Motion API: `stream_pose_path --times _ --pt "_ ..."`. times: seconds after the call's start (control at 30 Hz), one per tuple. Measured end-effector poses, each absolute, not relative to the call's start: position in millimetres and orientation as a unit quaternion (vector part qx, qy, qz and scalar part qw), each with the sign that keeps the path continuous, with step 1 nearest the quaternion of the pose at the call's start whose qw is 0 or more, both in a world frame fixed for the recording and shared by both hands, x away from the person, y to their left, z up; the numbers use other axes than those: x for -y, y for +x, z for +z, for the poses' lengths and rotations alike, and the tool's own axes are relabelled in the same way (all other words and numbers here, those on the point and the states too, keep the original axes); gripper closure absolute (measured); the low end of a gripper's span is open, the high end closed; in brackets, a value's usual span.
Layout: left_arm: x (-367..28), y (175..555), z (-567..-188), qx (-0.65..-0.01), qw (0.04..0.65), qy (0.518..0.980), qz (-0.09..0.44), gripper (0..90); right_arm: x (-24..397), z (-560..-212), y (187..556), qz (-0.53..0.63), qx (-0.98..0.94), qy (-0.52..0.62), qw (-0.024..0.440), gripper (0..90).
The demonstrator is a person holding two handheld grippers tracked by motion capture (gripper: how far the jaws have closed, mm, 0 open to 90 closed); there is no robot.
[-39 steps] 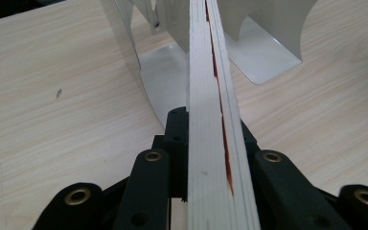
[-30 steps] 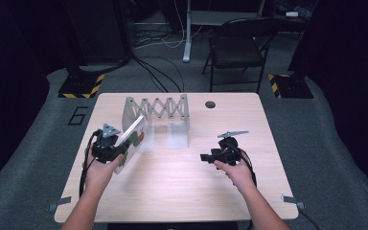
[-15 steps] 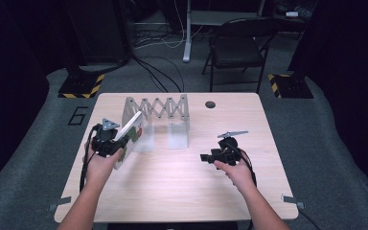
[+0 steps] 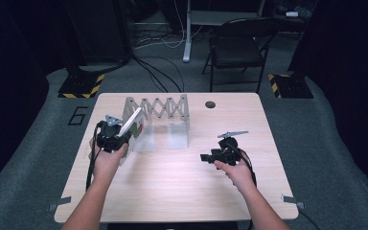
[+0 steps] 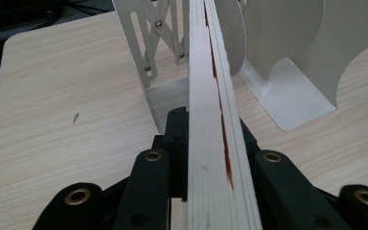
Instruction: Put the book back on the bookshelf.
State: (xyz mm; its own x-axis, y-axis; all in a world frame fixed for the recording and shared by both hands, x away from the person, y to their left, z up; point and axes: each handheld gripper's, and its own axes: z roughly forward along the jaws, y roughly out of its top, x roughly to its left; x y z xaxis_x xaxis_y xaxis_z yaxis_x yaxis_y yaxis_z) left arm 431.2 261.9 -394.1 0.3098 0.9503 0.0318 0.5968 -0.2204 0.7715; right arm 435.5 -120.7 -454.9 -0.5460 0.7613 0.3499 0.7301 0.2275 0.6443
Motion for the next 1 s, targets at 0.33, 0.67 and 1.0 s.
stream_pose_path --times 0.33,0.67,1.0 --pt "-254.8 443.3 -399.1 -0.538 0.338 0.73 0.251 75.9 121.7 -454.1 435.9 0.405 -0.783 0.472 0.023 37.8" --pt "-252.1 451.4 -403.3 -0.547 0.328 0.726 0.257 75.9 122.0 -453.6 436.2 0.405 -0.781 0.475 0.022 37.8" --pt "-247.1 458.8 -407.9 -0.551 0.32 0.728 0.255 75.9 120.4 -453.6 436.1 0.403 -0.783 0.473 0.021 37.6"
